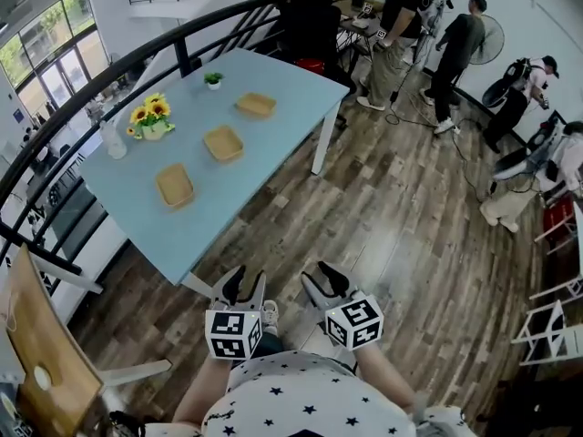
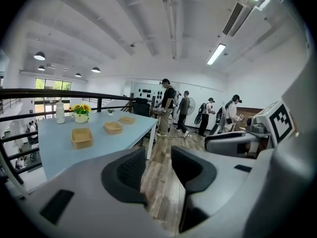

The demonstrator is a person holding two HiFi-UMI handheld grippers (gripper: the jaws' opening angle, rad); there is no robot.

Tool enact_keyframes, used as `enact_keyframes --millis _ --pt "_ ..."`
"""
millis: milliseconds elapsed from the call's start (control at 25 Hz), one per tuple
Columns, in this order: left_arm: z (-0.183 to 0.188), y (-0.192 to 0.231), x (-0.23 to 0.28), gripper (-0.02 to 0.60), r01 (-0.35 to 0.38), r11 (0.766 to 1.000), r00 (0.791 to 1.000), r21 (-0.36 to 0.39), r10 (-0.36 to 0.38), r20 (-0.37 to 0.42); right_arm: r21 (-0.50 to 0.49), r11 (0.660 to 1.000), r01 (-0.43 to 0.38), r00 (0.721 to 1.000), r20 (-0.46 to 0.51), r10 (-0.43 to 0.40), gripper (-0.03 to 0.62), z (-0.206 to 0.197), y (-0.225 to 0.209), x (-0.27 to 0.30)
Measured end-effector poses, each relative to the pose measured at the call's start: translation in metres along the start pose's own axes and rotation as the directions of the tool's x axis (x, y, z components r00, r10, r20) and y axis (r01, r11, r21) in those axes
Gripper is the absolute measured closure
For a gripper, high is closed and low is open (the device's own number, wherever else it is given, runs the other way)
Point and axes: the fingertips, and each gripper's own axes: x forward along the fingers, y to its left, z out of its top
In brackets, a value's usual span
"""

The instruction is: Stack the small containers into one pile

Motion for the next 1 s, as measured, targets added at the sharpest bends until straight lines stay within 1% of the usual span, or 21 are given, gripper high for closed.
enact_keyframes --millis 280,480,680,1000 --pt "0.042 0.043 0.055 0.417 -0.001 1.000 1.000 -0.007 0.001 0.009 -0.017 1.000 -0.012 1.000 -0.003 0.012 0.430 0.042 -0.026 0.064" --pt "0.067 0.080 0.091 0.411 -0.023 1.000 0.999 -0.016 0.023 0.024 -0.033 0.999 -0.029 1.000 -0.004 0.028 0.430 0.069 -0.043 0.113" --pt "0.084 0.109 0.118 0.399 -0.048 0.999 0.999 -0.024 0.049 0.022 -0.044 0.998 -0.051 0.999 -0.009 0.050 0.430 0.090 -0.057 0.154" --pt "0.099 0.165 0.148 0.397 -0.105 0.994 0.994 -0.043 0.106 0.028 -0.070 0.993 -0.093 0.996 -0.022 0.092 0.430 0.110 -0.061 0.223"
